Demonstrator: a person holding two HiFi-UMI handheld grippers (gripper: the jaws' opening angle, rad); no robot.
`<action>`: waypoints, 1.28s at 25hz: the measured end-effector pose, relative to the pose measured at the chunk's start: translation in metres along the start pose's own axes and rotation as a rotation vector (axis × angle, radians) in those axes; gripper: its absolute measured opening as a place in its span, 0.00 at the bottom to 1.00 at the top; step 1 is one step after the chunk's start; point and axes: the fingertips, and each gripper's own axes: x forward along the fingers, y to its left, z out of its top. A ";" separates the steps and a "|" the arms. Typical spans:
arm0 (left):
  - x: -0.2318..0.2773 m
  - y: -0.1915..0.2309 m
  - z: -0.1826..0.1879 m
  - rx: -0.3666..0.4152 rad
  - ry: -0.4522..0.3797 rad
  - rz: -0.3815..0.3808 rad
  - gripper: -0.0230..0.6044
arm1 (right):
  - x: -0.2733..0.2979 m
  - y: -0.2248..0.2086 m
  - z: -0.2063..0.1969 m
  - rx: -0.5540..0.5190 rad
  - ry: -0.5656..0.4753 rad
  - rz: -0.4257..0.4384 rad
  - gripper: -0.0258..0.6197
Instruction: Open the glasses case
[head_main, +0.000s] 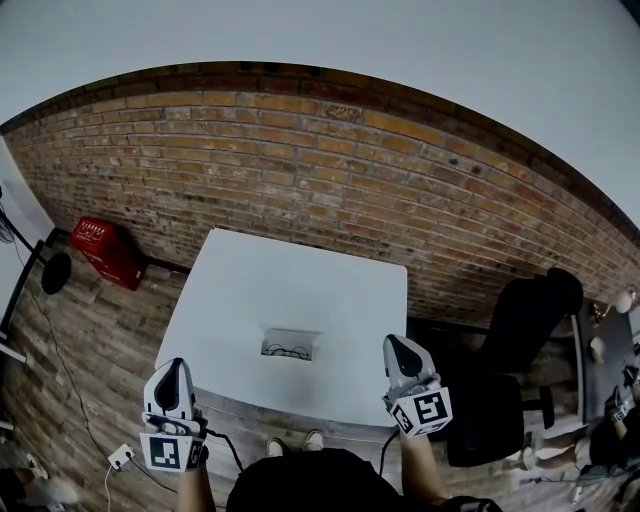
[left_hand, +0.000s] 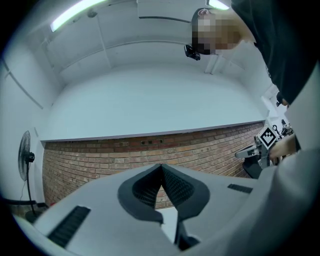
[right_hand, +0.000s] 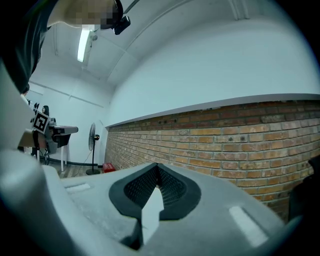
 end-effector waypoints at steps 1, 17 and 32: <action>0.000 0.000 0.000 0.002 0.004 -0.001 0.05 | 0.000 0.001 0.000 0.000 -0.001 0.001 0.05; -0.014 -0.005 0.000 0.001 0.025 -0.025 0.05 | -0.008 0.023 -0.004 -0.004 0.011 0.010 0.05; -0.017 -0.009 0.005 -0.009 0.006 -0.050 0.05 | -0.007 0.036 0.007 -0.030 0.017 0.041 0.05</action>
